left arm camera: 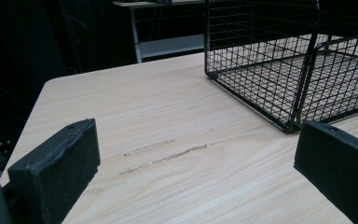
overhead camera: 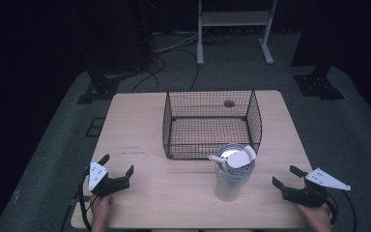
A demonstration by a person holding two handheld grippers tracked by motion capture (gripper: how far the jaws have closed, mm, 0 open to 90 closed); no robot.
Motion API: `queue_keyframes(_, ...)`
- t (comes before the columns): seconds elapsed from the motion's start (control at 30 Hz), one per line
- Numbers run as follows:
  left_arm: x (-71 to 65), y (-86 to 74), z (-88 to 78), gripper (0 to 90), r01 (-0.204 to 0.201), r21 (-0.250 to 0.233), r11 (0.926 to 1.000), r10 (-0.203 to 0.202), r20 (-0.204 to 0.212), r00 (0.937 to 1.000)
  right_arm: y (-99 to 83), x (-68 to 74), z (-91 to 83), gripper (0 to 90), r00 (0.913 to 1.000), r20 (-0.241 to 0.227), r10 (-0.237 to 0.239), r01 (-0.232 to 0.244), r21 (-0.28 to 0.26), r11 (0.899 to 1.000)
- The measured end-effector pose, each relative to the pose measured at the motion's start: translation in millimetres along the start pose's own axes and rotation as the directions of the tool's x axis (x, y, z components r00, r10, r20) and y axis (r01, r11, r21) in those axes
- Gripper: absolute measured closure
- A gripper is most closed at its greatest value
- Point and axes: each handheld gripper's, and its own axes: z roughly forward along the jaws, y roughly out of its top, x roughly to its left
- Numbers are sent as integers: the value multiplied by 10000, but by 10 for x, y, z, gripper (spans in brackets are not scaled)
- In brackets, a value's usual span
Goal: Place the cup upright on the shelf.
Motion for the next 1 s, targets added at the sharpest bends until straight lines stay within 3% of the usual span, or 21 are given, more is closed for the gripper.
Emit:
queue_keyframes(0.43,-6,0,-6,0,-55,16,10000,55,79,10000,130,154,-62,130,9957,-866,-334,310,-282,9991)
queue_keyframes(0.7,-5,0,-6,0,-55,13,10000,55,83,10000,270,287,-76,125,9848,-1517,-845,812,-278,9963)
queue_keyframes(1.0,-6,0,-6,0,-64,16,10000,63,81,9999,373,451,-83,108,9656,-2251,-1304,1274,-278,9915)
